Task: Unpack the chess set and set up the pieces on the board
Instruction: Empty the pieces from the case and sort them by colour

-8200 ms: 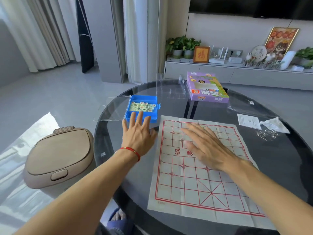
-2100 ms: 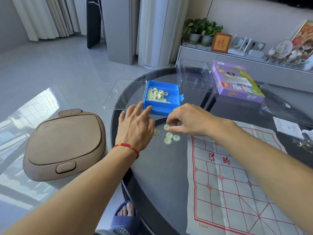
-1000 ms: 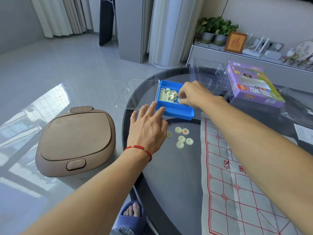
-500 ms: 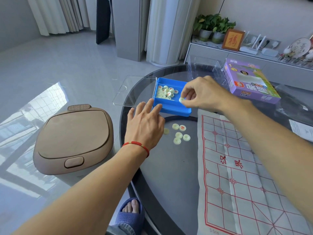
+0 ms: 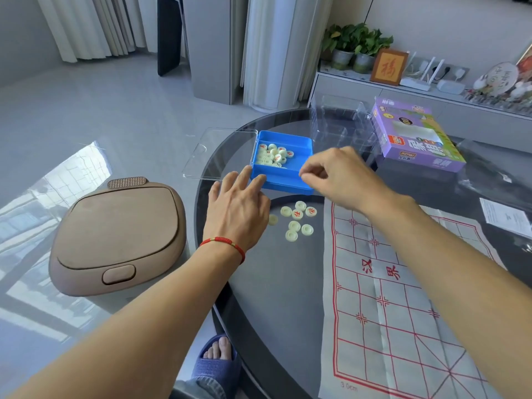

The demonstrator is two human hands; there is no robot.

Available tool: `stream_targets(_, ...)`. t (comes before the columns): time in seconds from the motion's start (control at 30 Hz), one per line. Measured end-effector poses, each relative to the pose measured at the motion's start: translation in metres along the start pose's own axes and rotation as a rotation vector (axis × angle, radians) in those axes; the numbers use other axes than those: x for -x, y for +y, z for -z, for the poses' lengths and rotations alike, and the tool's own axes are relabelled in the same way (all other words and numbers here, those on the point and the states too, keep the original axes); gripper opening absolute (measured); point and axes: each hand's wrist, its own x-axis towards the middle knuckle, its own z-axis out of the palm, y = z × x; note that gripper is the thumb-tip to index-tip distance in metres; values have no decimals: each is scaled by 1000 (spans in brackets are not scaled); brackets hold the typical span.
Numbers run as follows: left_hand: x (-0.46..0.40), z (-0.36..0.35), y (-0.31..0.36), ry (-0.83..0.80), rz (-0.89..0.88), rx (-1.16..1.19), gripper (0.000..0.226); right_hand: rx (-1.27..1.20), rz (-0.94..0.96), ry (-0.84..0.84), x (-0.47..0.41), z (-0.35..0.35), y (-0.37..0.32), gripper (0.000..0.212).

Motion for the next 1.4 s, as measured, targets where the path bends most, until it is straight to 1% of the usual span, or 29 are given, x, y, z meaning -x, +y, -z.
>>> stream_targets(0.07,0,-1,-1,7,-4,2,43,17,-12,30,-28,-7,2,16)
stream_targets(0.2,-1,-2,-2,38,-5,3,43,71,-76,12,-75,-32,7,24)
stream_targets(0.27,-1,-3,-2,43,-5,2,43,84,-103,23,-86,-42,10,22)
stream_targets(0.33,-1,-3,-1,48,-5,5,43,113,-109,38,-89,-50,13,17)
stream_targets(0.47,-1,-5,-2,35,5,-7,40,105,-106,58,-85,-55,22,19)
stream_targets(0.63,0,-4,0,17,11,-4,39,76,-102,62,-81,-44,24,11)
stream_targets(0.7,0,-4,0,13,11,-3,39,67,-100,64,-82,-38,24,11)
stream_targets(0.77,0,-3,1,0,9,-3,40,80,-93,23,-83,-32,25,16)
stream_targets(0.9,-1,-2,1,-3,4,-1,42,165,-21,-164,-83,-27,26,32)
stream_targets(0.97,-1,-2,1,-4,4,-5,42,184,2,-183,-87,-27,27,34)
stream_targets(1.1,0,-2,1,2,0,-6,41,190,23,-219,-95,-26,29,29)
stream_targets(1.27,-1,-1,2,-15,0,-6,42,206,13,-321,-111,-22,26,21)
stream_targets(1.4,-1,0,1,-14,-1,-5,44,216,18,-298,-116,-21,23,14)
